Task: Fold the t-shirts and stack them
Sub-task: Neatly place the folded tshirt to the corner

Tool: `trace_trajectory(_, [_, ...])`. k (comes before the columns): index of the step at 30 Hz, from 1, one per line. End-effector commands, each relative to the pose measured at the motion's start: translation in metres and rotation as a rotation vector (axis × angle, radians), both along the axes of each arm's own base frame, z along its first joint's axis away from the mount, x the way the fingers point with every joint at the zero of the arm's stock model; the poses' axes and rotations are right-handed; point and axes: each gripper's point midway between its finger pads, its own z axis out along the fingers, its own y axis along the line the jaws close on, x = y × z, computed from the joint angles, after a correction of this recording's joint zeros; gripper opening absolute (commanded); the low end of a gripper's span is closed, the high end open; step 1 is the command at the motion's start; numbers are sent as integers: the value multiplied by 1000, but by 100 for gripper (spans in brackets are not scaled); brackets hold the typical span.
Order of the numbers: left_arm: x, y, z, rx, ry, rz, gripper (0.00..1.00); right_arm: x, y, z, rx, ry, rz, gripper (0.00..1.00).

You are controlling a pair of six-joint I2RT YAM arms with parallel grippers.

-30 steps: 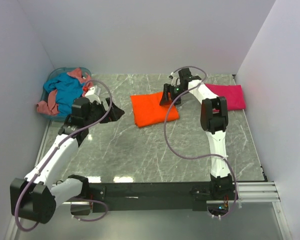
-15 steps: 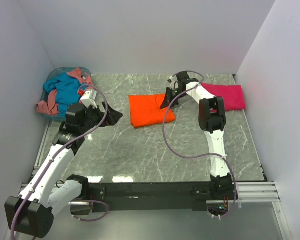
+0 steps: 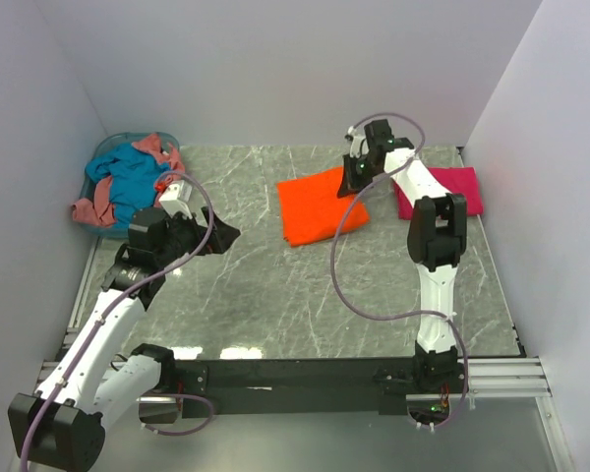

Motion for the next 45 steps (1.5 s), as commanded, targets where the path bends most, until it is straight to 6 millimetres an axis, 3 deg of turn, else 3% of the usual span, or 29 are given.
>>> trace_trajectory(1, [0,1,15,12,-81,-17,95,12,-31,59,-181,-194,7,0])
trace_trajectory(8, [-8,0,3,15,-91,-38,95,21,-74,86,-551,-346,-21,0])
trace_trajectory(16, [-11,-1,7,17,-113,-53,95,28,-102,109,-741,-416,-58,0])
trace_trajectory(31, [-12,-1,9,30,-124,-66,95,39,-134,147,-887,-508,-72,0])
trace_trajectory(39, [-13,-3,10,26,-128,-76,95,45,-169,167,-960,-531,-130,0])
trace_trajectory(45, [-13,-3,10,30,-127,-79,95,49,-181,168,-982,-536,-128,0])
